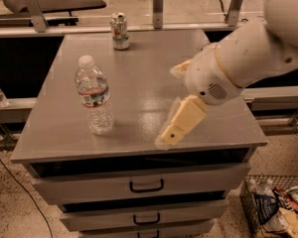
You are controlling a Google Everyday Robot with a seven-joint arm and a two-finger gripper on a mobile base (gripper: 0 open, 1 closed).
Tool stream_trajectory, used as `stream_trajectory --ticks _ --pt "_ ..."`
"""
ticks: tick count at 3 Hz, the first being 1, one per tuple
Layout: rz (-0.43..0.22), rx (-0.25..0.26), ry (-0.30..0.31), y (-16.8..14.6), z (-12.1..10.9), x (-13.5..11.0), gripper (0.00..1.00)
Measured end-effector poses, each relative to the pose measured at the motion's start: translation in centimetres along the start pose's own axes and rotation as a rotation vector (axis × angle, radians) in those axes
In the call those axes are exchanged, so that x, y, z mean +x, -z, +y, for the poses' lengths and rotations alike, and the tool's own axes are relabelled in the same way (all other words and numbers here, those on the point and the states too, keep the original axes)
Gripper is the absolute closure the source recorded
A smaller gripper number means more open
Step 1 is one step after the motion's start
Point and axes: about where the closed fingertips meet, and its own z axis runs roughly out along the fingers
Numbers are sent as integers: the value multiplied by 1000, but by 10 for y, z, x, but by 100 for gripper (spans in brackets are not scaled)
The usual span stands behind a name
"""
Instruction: Knock water bottle over
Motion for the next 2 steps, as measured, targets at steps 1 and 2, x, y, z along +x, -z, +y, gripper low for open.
stream_trajectory --ticks 1,2 --pt "-168 -41 -16 -42 -10 -39 0" --pt "-168 -41 -16 -42 -10 -39 0"
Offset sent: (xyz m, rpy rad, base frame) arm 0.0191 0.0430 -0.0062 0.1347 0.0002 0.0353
